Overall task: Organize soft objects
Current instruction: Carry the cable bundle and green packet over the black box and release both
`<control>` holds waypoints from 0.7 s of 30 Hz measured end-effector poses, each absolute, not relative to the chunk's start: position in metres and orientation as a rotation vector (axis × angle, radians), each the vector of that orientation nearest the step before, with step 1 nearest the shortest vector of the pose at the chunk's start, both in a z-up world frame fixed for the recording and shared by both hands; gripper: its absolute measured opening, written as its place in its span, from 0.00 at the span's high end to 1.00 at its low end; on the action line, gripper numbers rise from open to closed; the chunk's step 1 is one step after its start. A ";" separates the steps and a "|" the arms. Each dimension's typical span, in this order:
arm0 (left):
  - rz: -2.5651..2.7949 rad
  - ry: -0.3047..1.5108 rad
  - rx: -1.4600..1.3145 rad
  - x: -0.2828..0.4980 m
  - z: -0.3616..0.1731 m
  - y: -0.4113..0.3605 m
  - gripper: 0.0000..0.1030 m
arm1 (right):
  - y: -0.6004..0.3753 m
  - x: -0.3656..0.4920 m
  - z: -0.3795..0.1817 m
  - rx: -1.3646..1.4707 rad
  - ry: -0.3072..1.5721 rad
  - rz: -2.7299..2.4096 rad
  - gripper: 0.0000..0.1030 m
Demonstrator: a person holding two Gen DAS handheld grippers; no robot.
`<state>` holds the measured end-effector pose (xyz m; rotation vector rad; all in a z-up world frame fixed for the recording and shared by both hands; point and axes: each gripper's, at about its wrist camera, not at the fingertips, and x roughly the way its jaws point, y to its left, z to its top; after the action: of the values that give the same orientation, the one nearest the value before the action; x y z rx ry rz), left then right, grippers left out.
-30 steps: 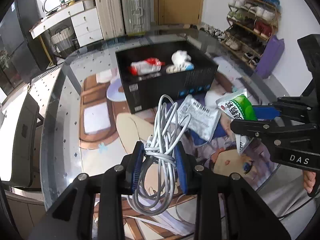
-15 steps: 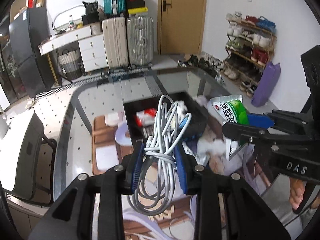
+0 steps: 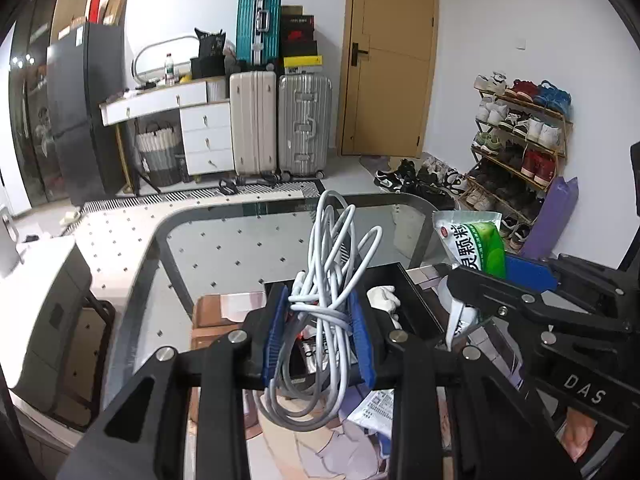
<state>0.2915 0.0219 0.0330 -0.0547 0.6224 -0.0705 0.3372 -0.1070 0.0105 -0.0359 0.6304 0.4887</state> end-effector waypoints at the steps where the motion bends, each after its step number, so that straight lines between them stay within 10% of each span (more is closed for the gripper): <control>1: -0.064 0.622 -0.058 0.296 0.031 0.021 0.71 | -0.106 0.342 0.009 -0.040 0.630 0.481 0.67; 21: -0.030 0.797 -0.082 0.358 -0.036 0.017 0.71 | -0.090 0.428 -0.081 -0.032 0.842 0.464 0.67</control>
<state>0.3576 0.0168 -0.0356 -0.0822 0.7970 -0.0304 0.4280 -0.0899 -0.0807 -0.0324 0.8415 0.4639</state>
